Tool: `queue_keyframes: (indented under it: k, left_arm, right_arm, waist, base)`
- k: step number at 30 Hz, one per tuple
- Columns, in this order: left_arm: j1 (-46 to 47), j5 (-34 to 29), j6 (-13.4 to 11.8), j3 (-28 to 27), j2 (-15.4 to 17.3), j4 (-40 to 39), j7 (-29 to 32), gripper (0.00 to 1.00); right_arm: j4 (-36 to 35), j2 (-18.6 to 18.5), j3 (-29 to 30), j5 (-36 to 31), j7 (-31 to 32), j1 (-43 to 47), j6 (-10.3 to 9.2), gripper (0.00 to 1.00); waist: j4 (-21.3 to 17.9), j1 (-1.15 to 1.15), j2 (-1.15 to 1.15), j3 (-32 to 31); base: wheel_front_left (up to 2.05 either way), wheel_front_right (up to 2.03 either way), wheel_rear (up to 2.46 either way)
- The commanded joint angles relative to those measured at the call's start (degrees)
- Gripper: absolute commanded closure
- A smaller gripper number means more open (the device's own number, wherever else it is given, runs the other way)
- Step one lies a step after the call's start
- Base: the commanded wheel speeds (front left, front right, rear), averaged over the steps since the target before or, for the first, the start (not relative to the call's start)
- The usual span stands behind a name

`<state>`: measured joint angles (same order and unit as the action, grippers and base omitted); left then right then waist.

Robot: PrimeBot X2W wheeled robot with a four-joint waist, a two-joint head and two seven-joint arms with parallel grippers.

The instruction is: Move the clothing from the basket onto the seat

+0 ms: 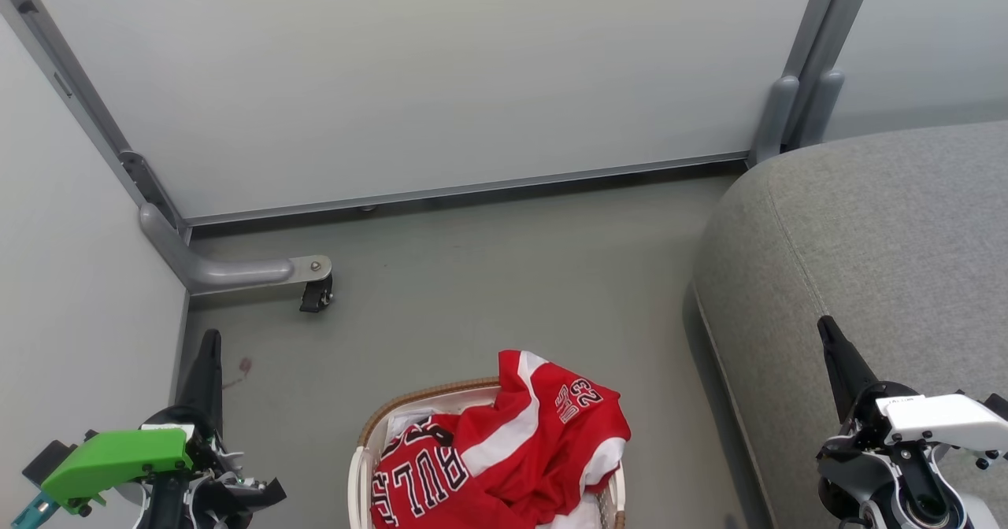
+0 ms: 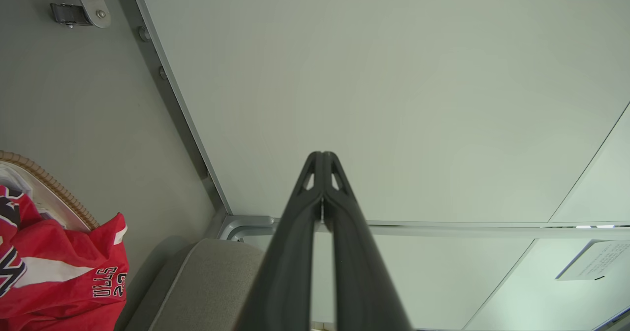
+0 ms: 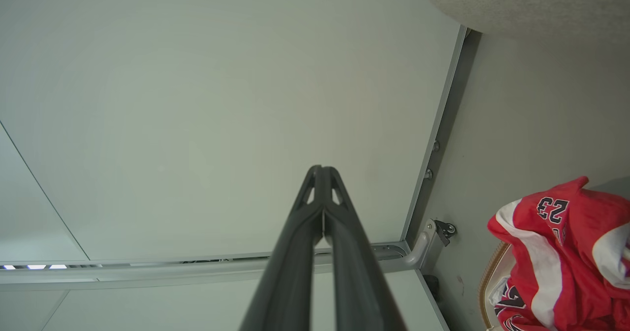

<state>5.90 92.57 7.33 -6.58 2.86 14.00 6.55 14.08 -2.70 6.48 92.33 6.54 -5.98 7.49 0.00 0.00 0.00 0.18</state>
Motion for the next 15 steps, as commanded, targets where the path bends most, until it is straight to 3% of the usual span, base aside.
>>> queue_keyframes:
  k: [1, 9, 10, 15]
  left_arm:
    - [0.6, -0.3, 0.3, 0.0, 0.1, -0.1, 0.1, 1.00]
    - [0.6, -0.3, 0.3, 0.0, 0.1, -0.1, 0.1, 1.00]
    - [0.0, 0.0, 0.0, 0.0, 0.0, 0.0, 0.0, 0.00]
    - [-1.4, -0.1, -0.1, 0.6, -0.5, 1.9, -0.3, 0.00]
  right_arm:
    - [-0.2, -0.4, 0.1, 0.2, 0.2, -0.4, 0.00, 1.00]
    - [-0.2, -0.4, 0.1, 0.2, 0.2, -0.5, 0.00, 1.00]
    - [0.0, 0.0, 0.0, 0.0, 0.0, 0.0, 0.00, 0.00]
    - [1.9, 0.6, -0.3, -0.1, -0.3, 1.4, -0.02, 0.00]
  waist:
    - [0.0, 0.00, 0.00, 0.0]
    - [0.0, 0.00, 0.00, 0.0]
    - [0.0, 0.00, 0.00, 0.0]
    - [0.0, 0.00, 0.00, 0.0]
  base:
    - [0.00, 0.00, 0.00]
    - [0.00, 0.00, 0.00]
    - [0.00, 0.00, 0.00]
    - [0.00, 0.00, 0.00]
